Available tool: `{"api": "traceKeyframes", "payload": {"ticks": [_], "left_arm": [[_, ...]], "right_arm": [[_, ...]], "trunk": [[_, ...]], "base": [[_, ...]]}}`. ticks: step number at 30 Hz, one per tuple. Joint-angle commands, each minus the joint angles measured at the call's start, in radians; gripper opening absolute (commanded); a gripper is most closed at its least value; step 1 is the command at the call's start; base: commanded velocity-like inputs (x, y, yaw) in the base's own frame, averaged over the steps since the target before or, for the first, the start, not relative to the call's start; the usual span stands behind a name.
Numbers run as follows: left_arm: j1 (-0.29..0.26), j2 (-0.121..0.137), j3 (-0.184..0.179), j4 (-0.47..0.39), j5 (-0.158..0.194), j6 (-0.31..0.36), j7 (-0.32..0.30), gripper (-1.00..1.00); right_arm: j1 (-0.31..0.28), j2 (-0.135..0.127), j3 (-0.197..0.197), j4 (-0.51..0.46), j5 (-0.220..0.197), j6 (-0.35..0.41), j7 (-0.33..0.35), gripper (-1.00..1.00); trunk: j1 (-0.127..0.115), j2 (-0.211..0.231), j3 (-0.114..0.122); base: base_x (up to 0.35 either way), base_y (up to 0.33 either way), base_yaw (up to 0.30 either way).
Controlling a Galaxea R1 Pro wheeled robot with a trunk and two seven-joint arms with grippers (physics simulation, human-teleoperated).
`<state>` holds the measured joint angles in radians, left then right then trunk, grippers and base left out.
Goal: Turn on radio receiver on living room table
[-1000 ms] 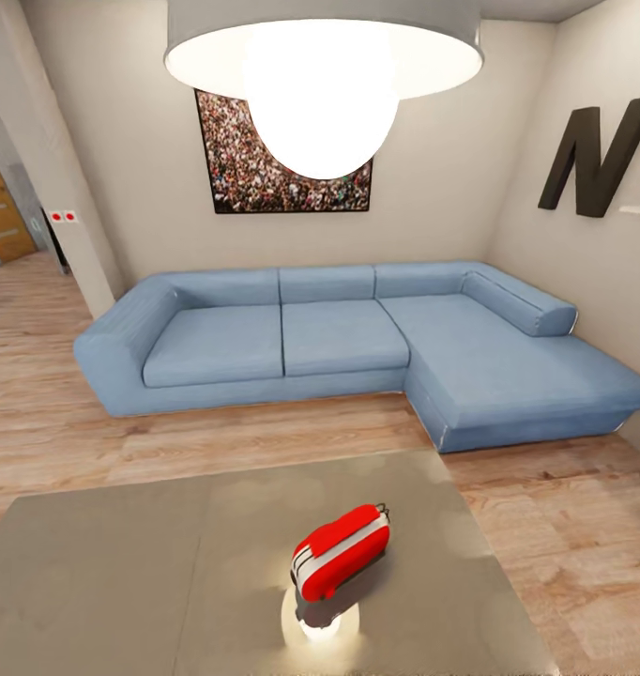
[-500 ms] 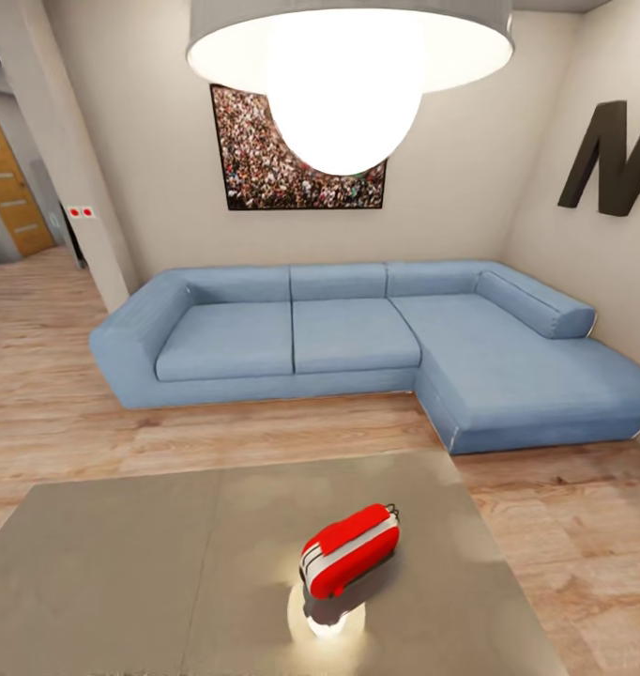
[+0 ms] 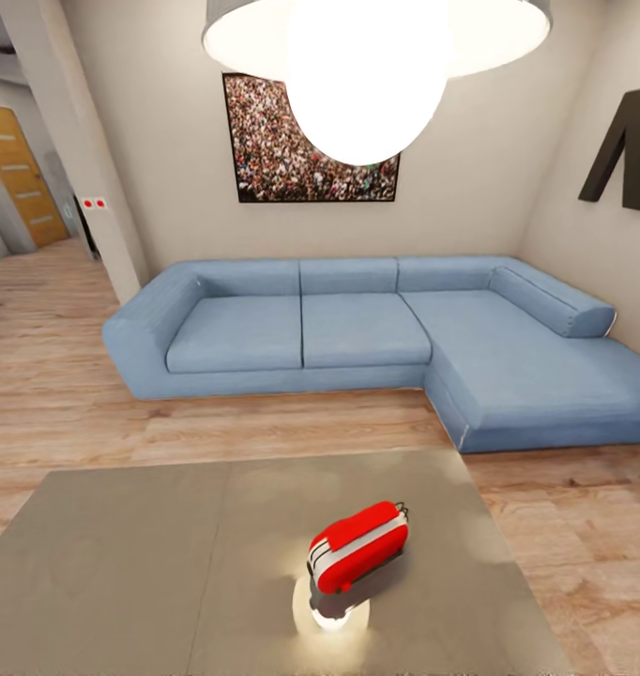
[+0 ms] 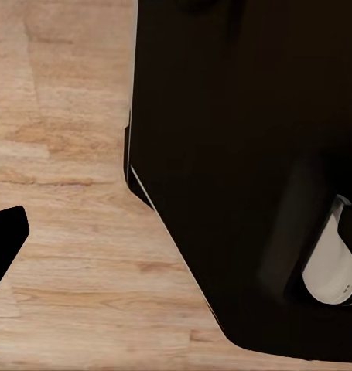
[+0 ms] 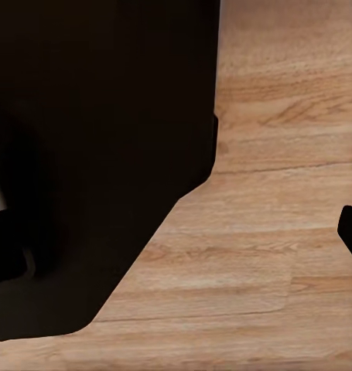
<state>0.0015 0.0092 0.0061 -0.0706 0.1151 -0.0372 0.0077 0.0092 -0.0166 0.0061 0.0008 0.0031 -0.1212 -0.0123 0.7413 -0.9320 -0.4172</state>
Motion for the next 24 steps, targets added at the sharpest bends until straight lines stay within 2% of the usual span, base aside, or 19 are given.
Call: {"api": "traceKeyframes", "payload": {"ticks": [1,10,24], "left_arm": [[0.000,0.000,0.000,0.000,0.000,0.000,0.000,1.00],[0.000,0.000,0.000,0.000,0.000,0.000,0.000,1.00],[0.000,0.000,0.000,0.000,0.000,0.000,0.000,1.00]], "right_arm": [[0.000,0.000,0.000,0.000,0.000,0.000,0.000,1.00],[-0.001,0.001,-0.004,0.000,-0.005,-0.001,-0.001,1.00],[0.000,0.000,-0.001,0.000,-0.003,-0.002,-0.001,1.00]], "trunk": [[0.000,0.000,-0.001],[0.000,0.000,-0.006],[0.000,0.000,-0.027]], "base": [[0.000,0.000,0.004],[0.000,0.000,0.001],[0.000,0.000,0.000]]}}
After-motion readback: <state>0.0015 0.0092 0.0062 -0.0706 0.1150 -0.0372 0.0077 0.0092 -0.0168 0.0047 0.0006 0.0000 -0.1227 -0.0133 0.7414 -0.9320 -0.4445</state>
